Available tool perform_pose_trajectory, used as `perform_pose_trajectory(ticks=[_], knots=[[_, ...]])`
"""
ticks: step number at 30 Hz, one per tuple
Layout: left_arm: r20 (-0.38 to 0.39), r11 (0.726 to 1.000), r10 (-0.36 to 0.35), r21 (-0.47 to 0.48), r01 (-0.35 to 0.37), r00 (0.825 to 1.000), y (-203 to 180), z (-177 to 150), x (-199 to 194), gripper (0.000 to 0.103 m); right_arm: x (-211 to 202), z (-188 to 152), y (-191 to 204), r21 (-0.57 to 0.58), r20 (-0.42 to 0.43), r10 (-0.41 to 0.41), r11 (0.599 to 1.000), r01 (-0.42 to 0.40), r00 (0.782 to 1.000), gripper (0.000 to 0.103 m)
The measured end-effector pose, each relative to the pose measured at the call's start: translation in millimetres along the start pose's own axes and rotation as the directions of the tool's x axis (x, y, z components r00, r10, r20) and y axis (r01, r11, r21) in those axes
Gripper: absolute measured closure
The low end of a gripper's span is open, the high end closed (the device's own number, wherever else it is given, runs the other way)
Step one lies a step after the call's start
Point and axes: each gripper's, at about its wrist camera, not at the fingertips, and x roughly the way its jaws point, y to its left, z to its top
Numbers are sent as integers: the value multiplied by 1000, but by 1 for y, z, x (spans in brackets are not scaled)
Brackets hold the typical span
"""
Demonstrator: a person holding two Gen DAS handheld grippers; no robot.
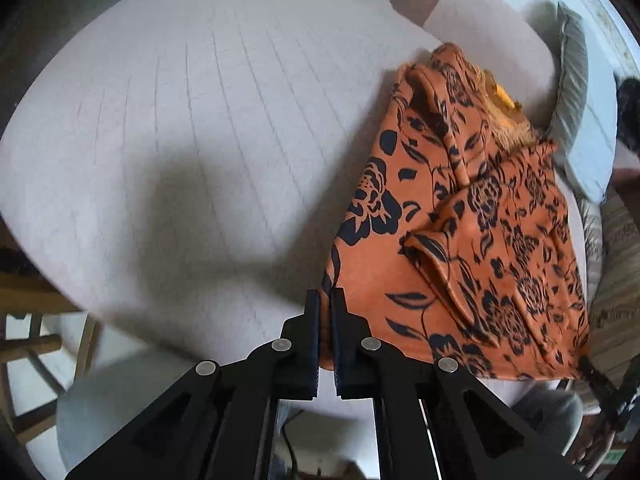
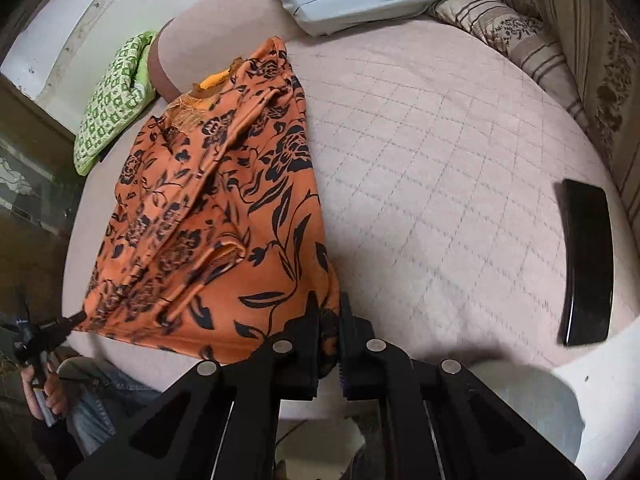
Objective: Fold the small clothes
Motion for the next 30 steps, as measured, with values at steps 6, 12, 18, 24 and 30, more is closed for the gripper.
perform_pose_trajectory(ticks=[6,12,18,24,30], knots=[[-16,997,75,24,-75,997,-10,-2,11,97,16,-3,2,11,-54,-60,998,60,997,96],[58,995,-36,-90,41,998,5,6,-3,90,10,5,-14,131,10,19,991,-20,1000,63],[224,988,-124,-60,141,967,-14,29,-55,48,-17,28,-3,115,137,132,982,-148,982,44],[201,978,-205,8,208,958,-70,86,-49,48,7,91,32,75,132,270,957,-281,954,40],[141,985,-173,49,167,975,-119,173,9,48,33,177,67,-4,126,280,960,-282,952,40]])
